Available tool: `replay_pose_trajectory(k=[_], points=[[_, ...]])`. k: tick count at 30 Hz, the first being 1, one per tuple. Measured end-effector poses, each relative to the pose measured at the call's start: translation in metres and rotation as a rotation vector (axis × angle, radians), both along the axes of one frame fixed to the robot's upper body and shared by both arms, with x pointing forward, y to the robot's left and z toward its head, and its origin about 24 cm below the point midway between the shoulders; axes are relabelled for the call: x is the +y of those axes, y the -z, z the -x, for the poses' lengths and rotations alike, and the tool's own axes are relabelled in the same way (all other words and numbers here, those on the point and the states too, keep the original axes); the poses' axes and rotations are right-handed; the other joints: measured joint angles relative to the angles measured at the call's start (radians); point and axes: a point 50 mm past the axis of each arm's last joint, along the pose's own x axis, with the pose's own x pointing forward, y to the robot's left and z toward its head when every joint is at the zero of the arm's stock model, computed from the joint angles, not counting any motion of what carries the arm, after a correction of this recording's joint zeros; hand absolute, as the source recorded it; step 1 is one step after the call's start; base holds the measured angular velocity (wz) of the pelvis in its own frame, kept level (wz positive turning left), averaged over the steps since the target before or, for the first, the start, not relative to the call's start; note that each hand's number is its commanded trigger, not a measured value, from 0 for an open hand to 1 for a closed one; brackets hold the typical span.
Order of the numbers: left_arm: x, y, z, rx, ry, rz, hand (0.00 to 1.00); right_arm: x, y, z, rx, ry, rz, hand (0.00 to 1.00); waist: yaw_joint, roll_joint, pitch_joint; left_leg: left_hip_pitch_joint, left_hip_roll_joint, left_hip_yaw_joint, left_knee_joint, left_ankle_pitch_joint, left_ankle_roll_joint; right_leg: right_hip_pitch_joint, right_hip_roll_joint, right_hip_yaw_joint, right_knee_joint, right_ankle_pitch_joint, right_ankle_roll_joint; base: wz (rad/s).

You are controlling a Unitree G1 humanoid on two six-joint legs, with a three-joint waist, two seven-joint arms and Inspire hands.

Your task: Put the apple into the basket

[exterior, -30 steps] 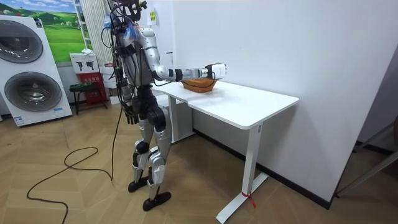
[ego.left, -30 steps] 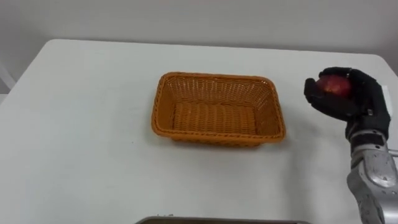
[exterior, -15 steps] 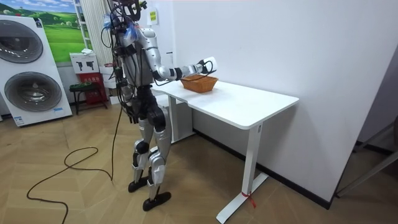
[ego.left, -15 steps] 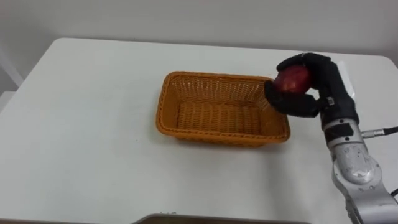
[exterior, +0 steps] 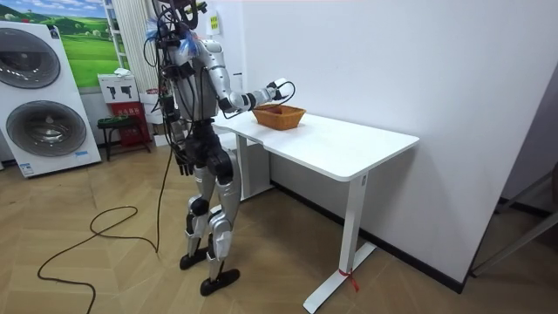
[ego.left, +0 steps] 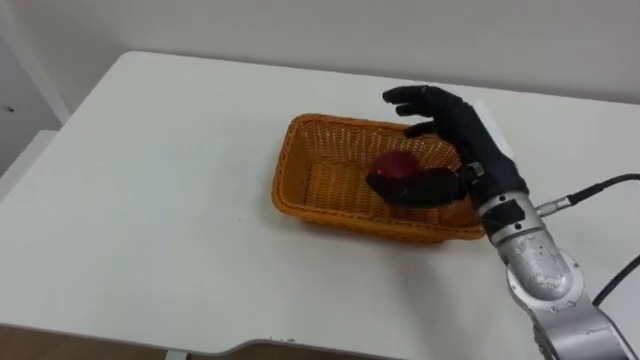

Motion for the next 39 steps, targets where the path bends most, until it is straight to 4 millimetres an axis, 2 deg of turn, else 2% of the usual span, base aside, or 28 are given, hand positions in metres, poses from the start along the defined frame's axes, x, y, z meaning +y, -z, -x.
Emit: replay_pose_trajectory(k=[2,6,7,11,13,16,19,25,27,28,29,32,34,36,37,39], points=[[0.0,0.0,0.0,0.006,0.0,0.004,0.0,0.0,0.0,0.0,-0.002,-0.001,0.024,0.0,0.0,-0.003,0.0001,0.003,0.0,0.0,-0.001,0.0,0.0,0.0,0.0,0.0,0.0,0.0,0.0,0.0],[-0.001,0.0,-0.001,0.008,0.003,0.02,0.0,0.0,0.002,0.0,0.007,-0.001,0.037,0.0,-0.003,-0.005,0.012,0.005,0.0,0.0,-0.002,0.0,0.0,0.0,0.0,0.0,-0.002,0.0,0.0,0.0],[-0.001,0.0,-0.001,0.008,0.003,0.02,0.0,0.0,0.003,0.0,0.009,0.0,0.038,0.0,-0.004,-0.005,0.0124,0.005,0.0,0.0,-0.002,0.0,0.0,0.0,0.0,0.0,-0.003,0.0,0.0,0.0],[-0.001,0.0,-0.001,0.01,0.004,0.019,0.0,-0.002,0.006,0.0,0.031,0.013,0.039,0.0,-0.005,-0.006,0.0115,0.005,0.0,0.0,-0.002,0.0,0.0,0.0,0.0,0.0,-0.005,0.001,0.001,0.0],[0.0,0.0,0.0,0.009,-0.003,0.018,0.0,-0.003,0.005,0.0,0.024,0.026,0.036,0.0,-0.009,-0.009,0.0076,0.003,0.0,0.0,-0.001,0.0,0.0,0.004,0.001,0.0,-0.014,0.004,0.0,0.0],[0.003,-0.001,-0.001,0.003,-0.006,0.008,0.0,-0.012,0.001,-0.001,-0.006,0.089,0.027,0.0,-0.016,-0.009,0.0048,-0.003,-0.001,-0.005,0.001,0.0,0.0,0.001,0.0,-0.006,-0.014,0.004,0.0,0.05],[0.007,-0.002,0.005,0.001,-0.044,-0.005,0.0,-0.029,-0.006,-0.002,-0.043,0.176,0.007,0.0,-0.042,-0.008,0.0014,0.0,-0.002,-0.014,0.001,0.0,0.0,0.003,-0.001,-0.014,-0.016,0.004,0.0,0.13],[0.017,-0.006,0.021,0.007,-0.127,-0.059,0.0,-0.091,-0.012,0.008,-0.109,0.495,-0.088,0.0,-0.091,-0.014,-0.0025,0.009,0.0,-0.009,-0.004,0.0,0.0,0.013,-0.001,-0.007,-0.015,0.004,0.0,-0.01],[0.019,-0.007,0.027,0.008,-0.149,-0.078,0.0,-0.122,-0.005,0.02,-0.107,0.684,-0.137,0.0,-0.099,-0.02,-0.0028,0.016,0.0,0.003,-0.005,0.0,0.0,0.015,0.001,0.015,-0.015,0.004,0.0,-0.15],[0.02,-0.007,0.029,0.011,-0.155,-0.081,0.0,-0.129,-0.003,0.023,-0.107,0.728,-0.149,0.0,-0.106,-0.023,-0.0025,0.014,0.0,0.003,-0.006,0.0,0.0,0.016,0.001,0.014,-0.015,0.004,0.0,-0.11],[0.021,-0.008,0.032,0.013,-0.164,-0.087,0.0,-0.145,0.001,0.03,-0.11,0.831,-0.173,0.0,-0.123,-0.027,-0.0015,0.011,-0.001,0.004,-0.006,0.0,0.0,0.014,0.001,0.014,-0.014,0.004,0.0,0.0],[0.025,-0.01,0.038,0.017,-0.188,-0.108,0.0,-0.182,0.006,0.049,-0.128,1.086,-0.237,0.0,-0.143,-0.034,-0.0041,0.008,-0.001,0.016,-0.007,0.0,0.0,0.001,0.001,0.019,-0.012,0.004,0.0,-0.14],[0.028,-0.011,0.041,0.016,-0.209,-0.122,0.0,-0.196,0.011,0.061,-0.139,1.216,-0.249,0.0,-0.155,-0.036,-0.0045,0.006,-0.001,0.017,-0.008,0.0,0.0,-0.001,0.003,0.03,-0.014,0.004,0.0,-0.16],[0.03,-0.013,0.041,0.009,-0.213,-0.142,0.0,-0.217,0.028,0.081,-0.089,1.399,-0.285,0.0,-0.181,-0.043,-0.0064,0.006,-0.001,0.018,-0.009,0.0,0.0,0.0,0.002,0.029,-0.013,0.004,0.0,0.02],[0.031,-0.013,0.04,0.006,-0.213,-0.147,0.0,-0.221,0.034,0.088,-0.07,1.448,-0.296,0.0,-0.183,-0.044,-0.0067,0.006,-0.001,0.018,-0.008,0.0,0.0,-0.001,0.003,0.03,-0.013,0.004,0.0,0.0],[0.032,-0.014,0.038,-0.006,-0.221,-0.162,0.0,-0.232,0.059,0.116,0.034,1.609,-0.305,0.0,-0.197,-0.046,-0.0083,0.005,-0.001,0.018,-0.008,0.0,0.0,-0.002,0.003,0.035,-0.014,0.004,0.0,-0.02]])
